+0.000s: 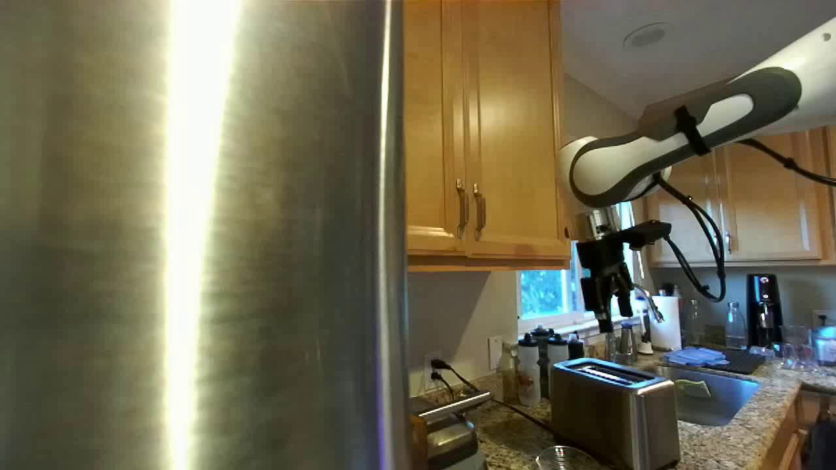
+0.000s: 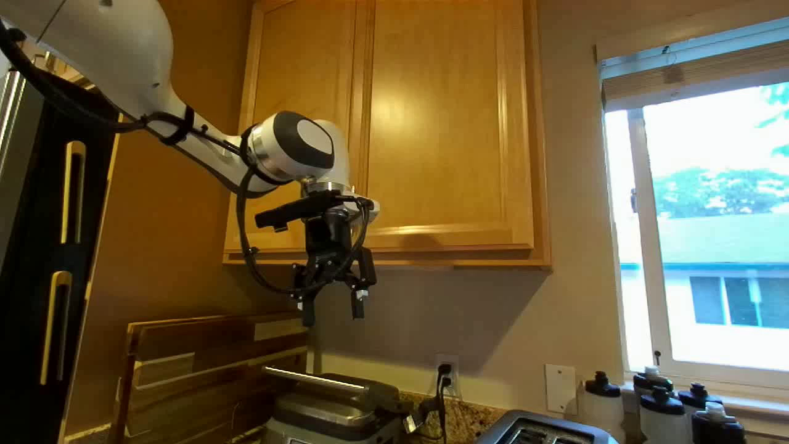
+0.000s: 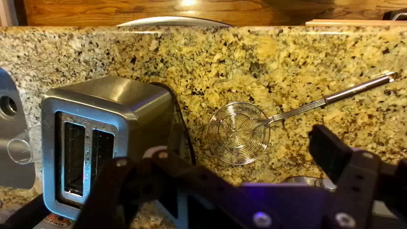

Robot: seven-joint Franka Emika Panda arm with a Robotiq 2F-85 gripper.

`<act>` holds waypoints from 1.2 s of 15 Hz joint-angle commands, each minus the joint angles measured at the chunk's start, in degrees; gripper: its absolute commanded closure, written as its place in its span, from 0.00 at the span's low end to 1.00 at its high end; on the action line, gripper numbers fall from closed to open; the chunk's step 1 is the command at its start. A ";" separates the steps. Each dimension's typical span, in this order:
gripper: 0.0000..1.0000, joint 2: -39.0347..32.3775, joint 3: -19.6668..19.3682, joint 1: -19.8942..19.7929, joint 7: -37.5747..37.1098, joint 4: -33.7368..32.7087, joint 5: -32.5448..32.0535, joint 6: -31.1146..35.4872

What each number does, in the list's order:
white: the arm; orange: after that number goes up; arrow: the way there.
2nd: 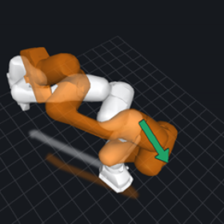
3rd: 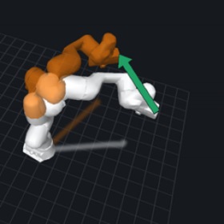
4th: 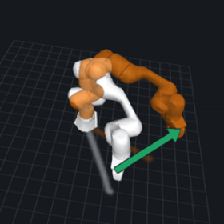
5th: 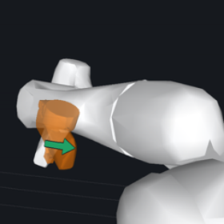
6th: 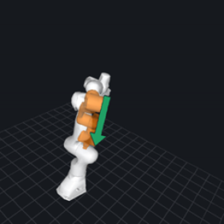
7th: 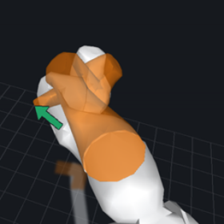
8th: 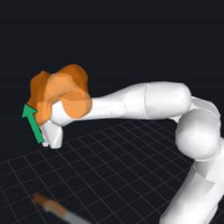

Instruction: Open the doors of the kitchen cabinet

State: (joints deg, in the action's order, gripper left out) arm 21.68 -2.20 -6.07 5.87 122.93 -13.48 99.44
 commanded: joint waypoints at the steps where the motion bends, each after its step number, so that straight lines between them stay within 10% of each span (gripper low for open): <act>1: 0.00 -0.03 -0.73 0.89 -0.24 -0.11 -0.25 -0.17; 18: 0.00 0.59 -0.43 1.74 -0.29 -0.30 1.33 0.01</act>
State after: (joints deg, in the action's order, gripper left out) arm 21.65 -2.20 -5.82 5.87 122.93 -13.38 99.45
